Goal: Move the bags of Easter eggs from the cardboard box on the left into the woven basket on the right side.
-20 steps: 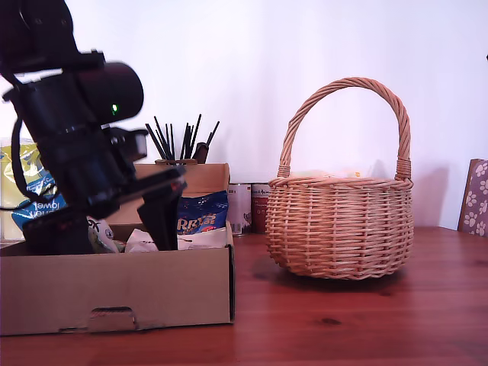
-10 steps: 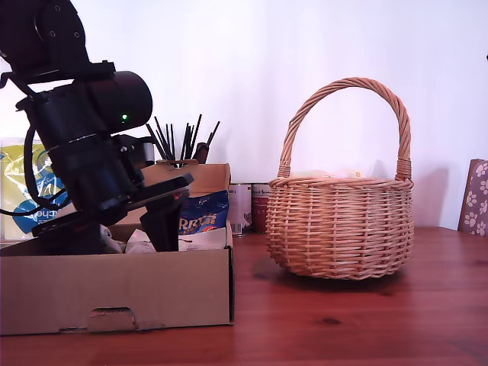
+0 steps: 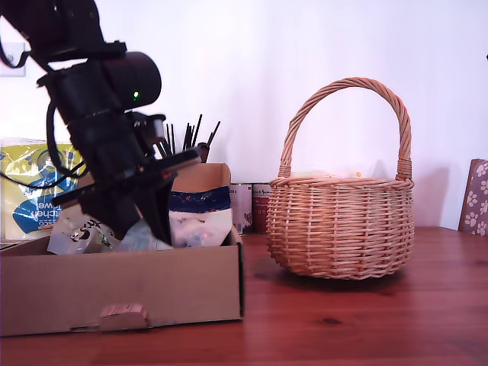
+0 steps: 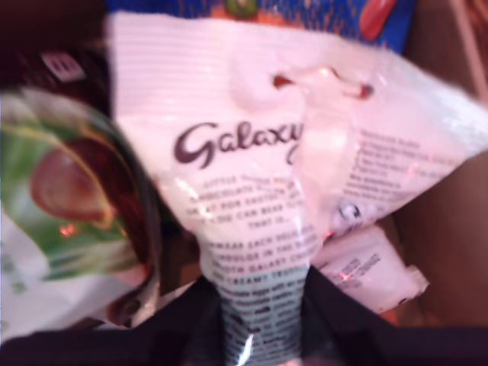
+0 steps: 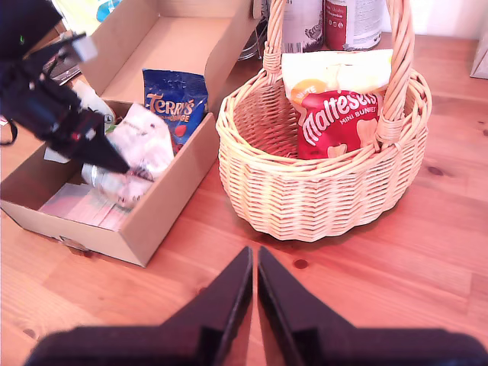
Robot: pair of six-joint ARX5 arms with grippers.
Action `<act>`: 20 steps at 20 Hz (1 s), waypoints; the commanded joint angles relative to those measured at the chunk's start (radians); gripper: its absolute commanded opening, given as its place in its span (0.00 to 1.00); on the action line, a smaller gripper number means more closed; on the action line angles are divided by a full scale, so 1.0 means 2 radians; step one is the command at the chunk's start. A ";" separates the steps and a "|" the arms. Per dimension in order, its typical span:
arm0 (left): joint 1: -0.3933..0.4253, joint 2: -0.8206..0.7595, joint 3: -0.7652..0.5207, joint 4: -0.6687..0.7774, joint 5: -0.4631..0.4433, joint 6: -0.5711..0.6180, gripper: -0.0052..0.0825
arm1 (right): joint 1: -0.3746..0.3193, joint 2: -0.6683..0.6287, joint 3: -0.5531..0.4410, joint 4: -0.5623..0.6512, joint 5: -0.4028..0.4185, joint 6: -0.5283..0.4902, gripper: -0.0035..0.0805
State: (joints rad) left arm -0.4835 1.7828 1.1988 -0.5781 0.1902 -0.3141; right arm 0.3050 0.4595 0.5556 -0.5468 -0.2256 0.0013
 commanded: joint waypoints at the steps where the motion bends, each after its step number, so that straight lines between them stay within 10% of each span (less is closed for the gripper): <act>1: -0.001 -0.002 0.019 -0.019 0.005 0.016 0.10 | 0.001 0.000 0.002 0.002 0.000 -0.001 0.03; 6: -0.001 -0.056 0.052 -0.039 0.007 0.028 0.10 | 0.001 0.000 0.002 0.002 0.000 -0.001 0.03; 20: -0.114 -0.002 0.053 0.340 0.005 0.000 0.10 | 0.001 0.000 0.002 0.002 0.000 0.001 0.03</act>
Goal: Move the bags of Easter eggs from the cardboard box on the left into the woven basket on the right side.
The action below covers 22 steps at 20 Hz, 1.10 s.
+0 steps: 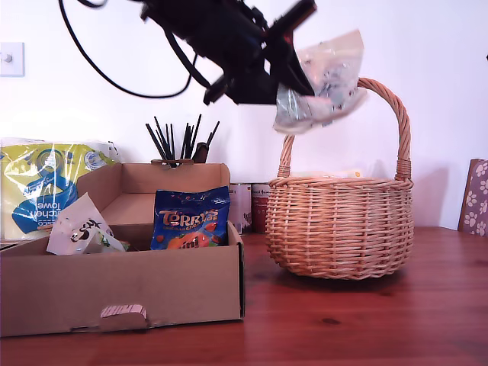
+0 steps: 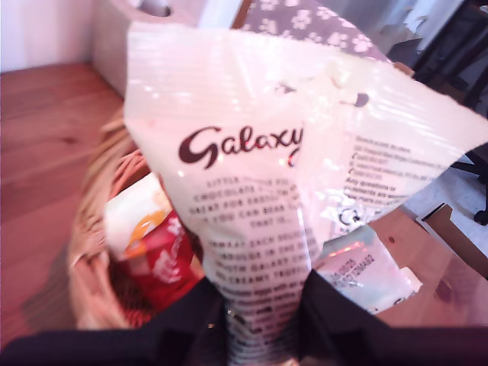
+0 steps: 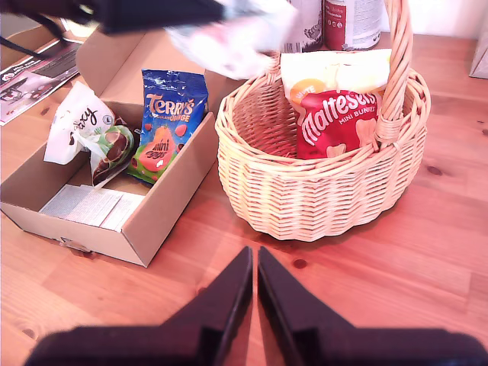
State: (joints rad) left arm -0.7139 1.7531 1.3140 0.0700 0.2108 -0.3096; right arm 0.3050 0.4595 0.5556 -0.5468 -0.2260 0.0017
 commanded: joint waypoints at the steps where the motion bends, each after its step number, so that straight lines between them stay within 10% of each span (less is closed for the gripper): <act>1: -0.002 0.021 -0.004 0.025 -0.011 -0.002 0.10 | 0.001 0.000 0.002 0.003 0.000 0.001 0.03; 17: -0.038 0.109 -0.003 0.075 -0.050 -0.003 0.11 | 0.001 0.000 0.002 0.002 0.000 0.001 0.03; 22: -0.038 0.109 -0.002 0.059 -0.076 -0.002 0.33 | 0.001 0.000 0.002 0.002 0.000 0.001 0.03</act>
State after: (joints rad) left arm -0.7849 1.9656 1.3140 0.1844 0.0616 -0.3119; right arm 0.3050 0.4595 0.5556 -0.5472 -0.2260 0.0021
